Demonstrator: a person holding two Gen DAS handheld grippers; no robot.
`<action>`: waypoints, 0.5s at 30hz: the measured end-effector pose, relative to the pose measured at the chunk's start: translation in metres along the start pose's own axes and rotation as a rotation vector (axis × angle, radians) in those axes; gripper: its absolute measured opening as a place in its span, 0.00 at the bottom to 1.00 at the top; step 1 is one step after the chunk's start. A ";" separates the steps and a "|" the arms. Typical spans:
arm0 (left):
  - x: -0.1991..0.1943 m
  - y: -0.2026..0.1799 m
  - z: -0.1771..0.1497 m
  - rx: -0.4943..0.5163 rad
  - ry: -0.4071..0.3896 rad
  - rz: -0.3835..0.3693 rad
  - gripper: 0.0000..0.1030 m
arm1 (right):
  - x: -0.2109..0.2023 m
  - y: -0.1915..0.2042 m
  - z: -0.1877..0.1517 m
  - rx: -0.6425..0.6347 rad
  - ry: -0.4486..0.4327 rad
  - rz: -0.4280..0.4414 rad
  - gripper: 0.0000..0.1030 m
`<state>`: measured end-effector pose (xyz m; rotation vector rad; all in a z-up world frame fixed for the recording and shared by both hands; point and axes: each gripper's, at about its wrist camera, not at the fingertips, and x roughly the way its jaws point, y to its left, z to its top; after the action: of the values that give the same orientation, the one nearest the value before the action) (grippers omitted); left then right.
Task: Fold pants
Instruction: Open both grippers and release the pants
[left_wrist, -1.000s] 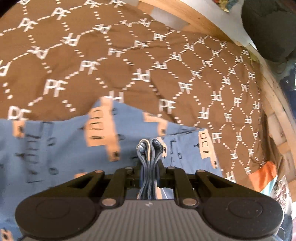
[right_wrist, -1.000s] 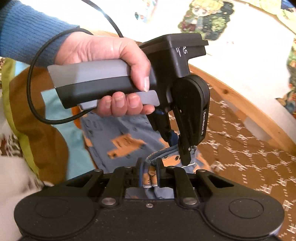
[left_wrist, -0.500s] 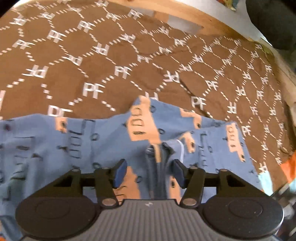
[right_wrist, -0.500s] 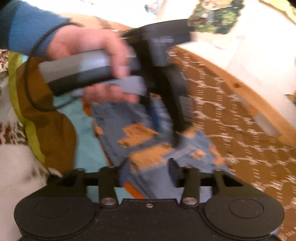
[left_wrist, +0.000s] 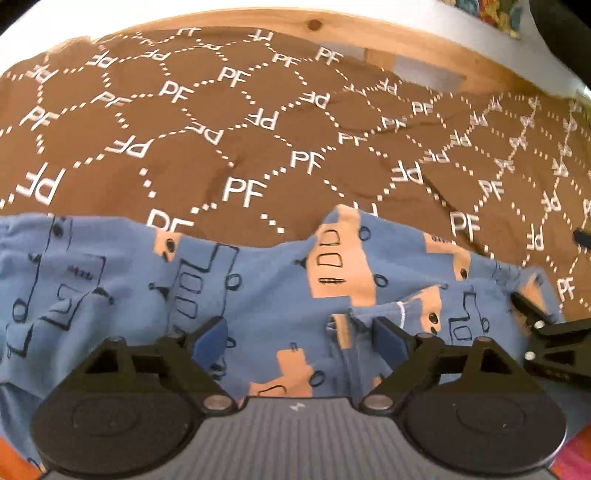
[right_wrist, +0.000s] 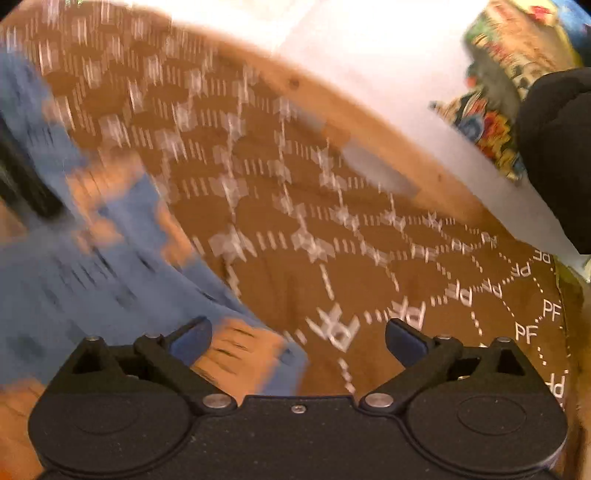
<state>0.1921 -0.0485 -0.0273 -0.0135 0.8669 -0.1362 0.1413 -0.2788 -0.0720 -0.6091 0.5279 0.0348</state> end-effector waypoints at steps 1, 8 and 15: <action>-0.001 0.002 -0.001 0.002 -0.002 -0.008 0.87 | -0.001 -0.006 -0.005 0.027 -0.013 -0.002 0.99; -0.045 0.002 -0.018 0.069 -0.102 -0.039 0.97 | -0.060 -0.017 -0.010 0.124 -0.076 0.032 0.99; -0.036 -0.012 -0.058 0.195 -0.023 0.055 0.98 | -0.079 0.041 -0.021 -0.044 -0.066 0.181 0.99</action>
<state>0.1236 -0.0531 -0.0362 0.1902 0.8271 -0.1680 0.0555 -0.2471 -0.0703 -0.5992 0.5180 0.2378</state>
